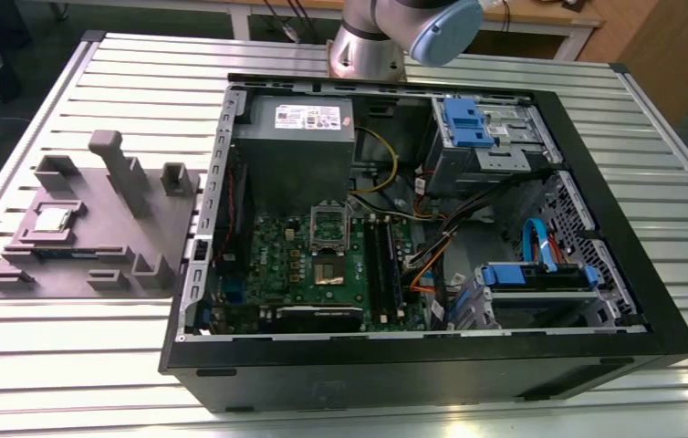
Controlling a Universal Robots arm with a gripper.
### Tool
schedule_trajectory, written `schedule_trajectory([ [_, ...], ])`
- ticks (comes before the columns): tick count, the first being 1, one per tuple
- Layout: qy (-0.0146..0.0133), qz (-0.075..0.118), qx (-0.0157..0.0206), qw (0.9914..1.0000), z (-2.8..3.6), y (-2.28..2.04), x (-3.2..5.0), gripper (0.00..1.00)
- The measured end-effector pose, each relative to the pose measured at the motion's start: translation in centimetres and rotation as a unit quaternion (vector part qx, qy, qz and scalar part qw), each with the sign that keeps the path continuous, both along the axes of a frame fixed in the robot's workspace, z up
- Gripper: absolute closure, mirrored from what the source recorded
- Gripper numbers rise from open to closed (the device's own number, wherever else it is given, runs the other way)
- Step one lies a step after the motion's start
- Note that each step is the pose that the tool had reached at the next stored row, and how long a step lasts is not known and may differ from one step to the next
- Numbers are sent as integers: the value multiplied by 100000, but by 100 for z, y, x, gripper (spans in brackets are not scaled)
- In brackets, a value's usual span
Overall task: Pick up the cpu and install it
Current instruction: 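Pick up the cpu and move it towards the insertion slot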
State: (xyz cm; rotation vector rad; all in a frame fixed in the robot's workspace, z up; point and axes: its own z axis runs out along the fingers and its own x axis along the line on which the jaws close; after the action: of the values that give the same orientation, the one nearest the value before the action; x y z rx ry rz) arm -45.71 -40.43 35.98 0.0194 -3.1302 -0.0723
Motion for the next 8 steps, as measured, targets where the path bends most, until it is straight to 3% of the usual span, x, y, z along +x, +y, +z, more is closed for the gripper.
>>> schedule_trajectory([
  [8,237,537,-127,99998,-91,0,0,41],
])
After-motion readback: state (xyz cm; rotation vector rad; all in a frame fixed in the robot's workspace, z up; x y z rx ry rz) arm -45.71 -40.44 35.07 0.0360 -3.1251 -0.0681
